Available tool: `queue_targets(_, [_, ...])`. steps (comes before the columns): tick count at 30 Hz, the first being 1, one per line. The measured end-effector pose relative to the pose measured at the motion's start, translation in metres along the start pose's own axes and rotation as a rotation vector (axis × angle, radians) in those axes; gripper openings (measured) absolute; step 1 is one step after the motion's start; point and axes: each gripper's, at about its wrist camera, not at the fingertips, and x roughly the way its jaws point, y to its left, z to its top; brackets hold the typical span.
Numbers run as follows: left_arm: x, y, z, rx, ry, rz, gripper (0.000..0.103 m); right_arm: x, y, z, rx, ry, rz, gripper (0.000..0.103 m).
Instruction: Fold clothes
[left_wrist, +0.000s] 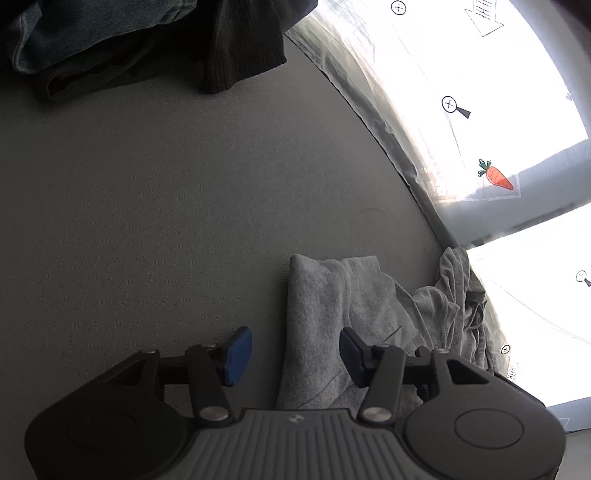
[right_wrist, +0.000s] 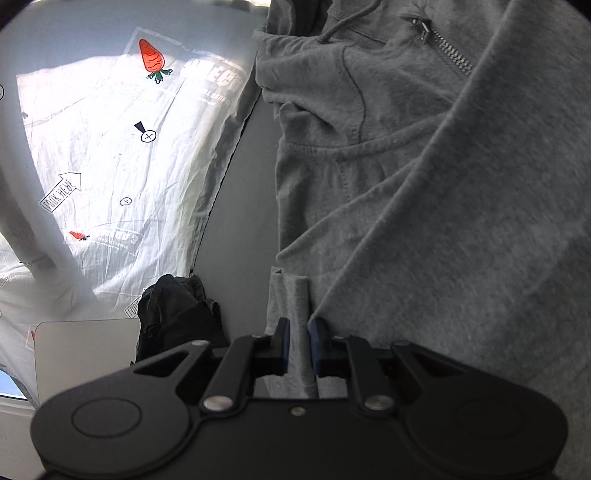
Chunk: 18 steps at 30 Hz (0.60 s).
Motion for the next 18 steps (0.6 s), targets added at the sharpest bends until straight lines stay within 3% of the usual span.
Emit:
queue_targets(9, [0.001, 0.005, -0.002, -0.005, -0.007, -0.025, 0.054, 0.027, 0.017, 0.007, -0.021, 0.040, -0.014, 0.010])
queue_targets(13, [0.001, 0.003, -0.001, 0.014, -0.003, -0.016, 0.055, 0.016, 0.026, 0.001, -0.122, 0.013, -0.040, 0.004])
queue_targets(18, [0.002, -0.004, -0.004, 0.057, -0.009, 0.003, 0.062, -0.009, 0.022, -0.001, -0.112, -0.043, -0.016, 0.002])
